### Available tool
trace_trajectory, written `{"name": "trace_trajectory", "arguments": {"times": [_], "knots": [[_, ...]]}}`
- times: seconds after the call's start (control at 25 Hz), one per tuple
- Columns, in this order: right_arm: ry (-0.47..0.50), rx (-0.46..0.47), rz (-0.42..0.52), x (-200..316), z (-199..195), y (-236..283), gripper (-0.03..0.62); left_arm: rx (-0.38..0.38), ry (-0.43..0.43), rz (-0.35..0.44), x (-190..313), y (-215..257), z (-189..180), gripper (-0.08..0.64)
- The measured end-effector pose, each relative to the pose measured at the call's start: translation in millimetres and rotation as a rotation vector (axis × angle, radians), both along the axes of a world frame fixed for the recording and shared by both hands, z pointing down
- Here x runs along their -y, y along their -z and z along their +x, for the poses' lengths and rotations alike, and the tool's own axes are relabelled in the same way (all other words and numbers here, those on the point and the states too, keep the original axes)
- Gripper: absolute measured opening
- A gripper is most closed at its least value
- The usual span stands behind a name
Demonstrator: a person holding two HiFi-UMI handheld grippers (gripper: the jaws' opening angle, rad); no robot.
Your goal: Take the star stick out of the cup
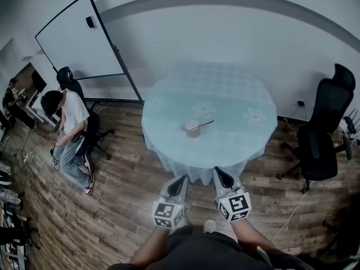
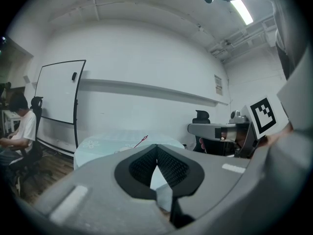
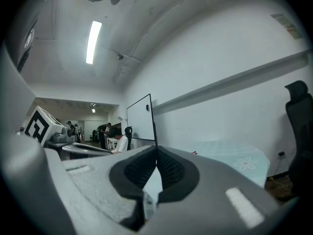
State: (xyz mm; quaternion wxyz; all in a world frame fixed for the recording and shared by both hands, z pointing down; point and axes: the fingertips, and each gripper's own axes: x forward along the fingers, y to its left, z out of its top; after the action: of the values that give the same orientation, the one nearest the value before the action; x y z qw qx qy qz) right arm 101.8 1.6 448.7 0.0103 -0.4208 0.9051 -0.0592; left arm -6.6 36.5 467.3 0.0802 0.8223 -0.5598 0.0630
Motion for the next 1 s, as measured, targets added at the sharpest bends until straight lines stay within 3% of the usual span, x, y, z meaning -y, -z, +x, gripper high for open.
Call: {"name": "trace_trajectory", "arguments": {"times": [0.28, 0.64, 1.0], "knots": [[-0.013, -0.037, 0.007, 33.4, -36.0, -1.9, 0.003, -0.01, -0.034, 0.004, 39.9, -7.6, -27.5, 0.005], [-0.131, -0.04, -0.035, 94.2, -88.2, -12.9, 0.003, 0.032, -0.14, 0.029, 114.8, -3.9, -85.0, 0.005], [-0.21, -0.081, -0.069, 128.0, -126.7, -28.9, 0.003, 0.008, -0.234, 0.011, 167.8, -15.1, -119.4, 0.005]]}}
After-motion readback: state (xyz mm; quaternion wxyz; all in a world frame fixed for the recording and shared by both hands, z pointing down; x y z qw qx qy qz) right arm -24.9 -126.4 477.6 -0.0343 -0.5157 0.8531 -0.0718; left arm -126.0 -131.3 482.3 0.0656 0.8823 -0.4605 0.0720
